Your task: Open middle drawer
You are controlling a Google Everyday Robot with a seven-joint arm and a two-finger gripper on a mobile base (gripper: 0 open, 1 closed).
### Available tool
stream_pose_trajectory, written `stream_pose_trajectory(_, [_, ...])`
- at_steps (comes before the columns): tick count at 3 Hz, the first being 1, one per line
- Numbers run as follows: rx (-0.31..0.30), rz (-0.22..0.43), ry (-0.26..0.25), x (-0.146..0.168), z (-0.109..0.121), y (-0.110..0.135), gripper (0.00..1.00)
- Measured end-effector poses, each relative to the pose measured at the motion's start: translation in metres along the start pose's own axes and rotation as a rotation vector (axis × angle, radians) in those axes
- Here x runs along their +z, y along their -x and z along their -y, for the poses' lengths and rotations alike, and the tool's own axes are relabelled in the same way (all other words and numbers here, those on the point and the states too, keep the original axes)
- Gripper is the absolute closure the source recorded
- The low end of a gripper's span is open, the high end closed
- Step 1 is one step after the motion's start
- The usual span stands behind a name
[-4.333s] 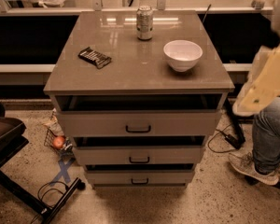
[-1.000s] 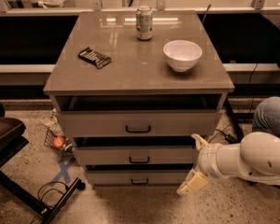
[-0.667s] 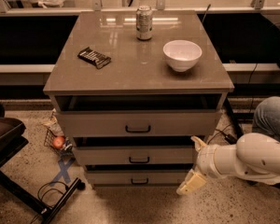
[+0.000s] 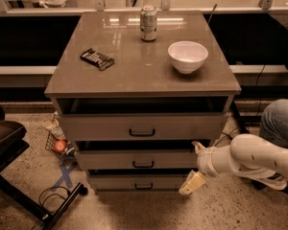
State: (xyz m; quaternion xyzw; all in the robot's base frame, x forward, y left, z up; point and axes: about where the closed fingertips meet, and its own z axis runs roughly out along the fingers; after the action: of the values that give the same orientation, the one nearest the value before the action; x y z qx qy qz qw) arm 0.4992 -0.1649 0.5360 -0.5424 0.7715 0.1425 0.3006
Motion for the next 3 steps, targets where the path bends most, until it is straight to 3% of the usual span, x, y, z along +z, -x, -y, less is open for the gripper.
stream_pose_trajectory(3, [0.038,0.022,0.052,0.070,0.038,-0.026,0.00])
